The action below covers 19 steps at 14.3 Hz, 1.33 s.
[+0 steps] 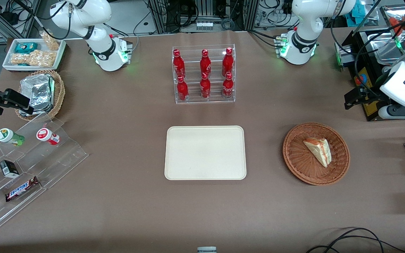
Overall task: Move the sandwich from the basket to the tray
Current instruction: 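Move the left gripper over the wicker basket above the sandwich, then lower the open left gripper onto the wrapped sandwich and close it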
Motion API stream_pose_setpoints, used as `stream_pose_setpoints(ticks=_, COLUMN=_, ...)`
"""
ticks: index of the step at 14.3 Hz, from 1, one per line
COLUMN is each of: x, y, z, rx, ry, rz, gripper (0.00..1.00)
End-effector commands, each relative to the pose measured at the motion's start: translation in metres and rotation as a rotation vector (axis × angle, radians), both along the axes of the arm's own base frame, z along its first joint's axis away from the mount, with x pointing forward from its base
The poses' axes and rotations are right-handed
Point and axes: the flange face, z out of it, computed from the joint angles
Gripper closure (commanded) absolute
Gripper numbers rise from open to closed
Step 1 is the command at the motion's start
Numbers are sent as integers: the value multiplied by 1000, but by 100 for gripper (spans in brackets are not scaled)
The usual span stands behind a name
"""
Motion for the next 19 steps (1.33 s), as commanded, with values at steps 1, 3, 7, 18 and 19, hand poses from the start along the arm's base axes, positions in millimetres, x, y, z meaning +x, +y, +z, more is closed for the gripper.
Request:
stream_pose_setpoints(ticks=1, x=6, y=-2, z=4, rx=-6, ry=-10, rz=-21, gripper=0)
stream_pose_setpoints(ticks=3, x=8, y=-3, z=-2, rx=-14, ry=3, rz=-9, gripper=0)
stream_pose_setpoints(ticks=7, x=10, y=-3, z=-14, rx=-10, ry=33, rz=-11, gripper=0)
stream_pose_setpoints(ticks=18, x=21, y=8, z=-187, rx=2, ry=70, rz=44, gripper=0)
stream_pose_setpoints(ticks=19, x=21, y=8, z=-198, rx=1, ry=66, rz=45, gripper=0)
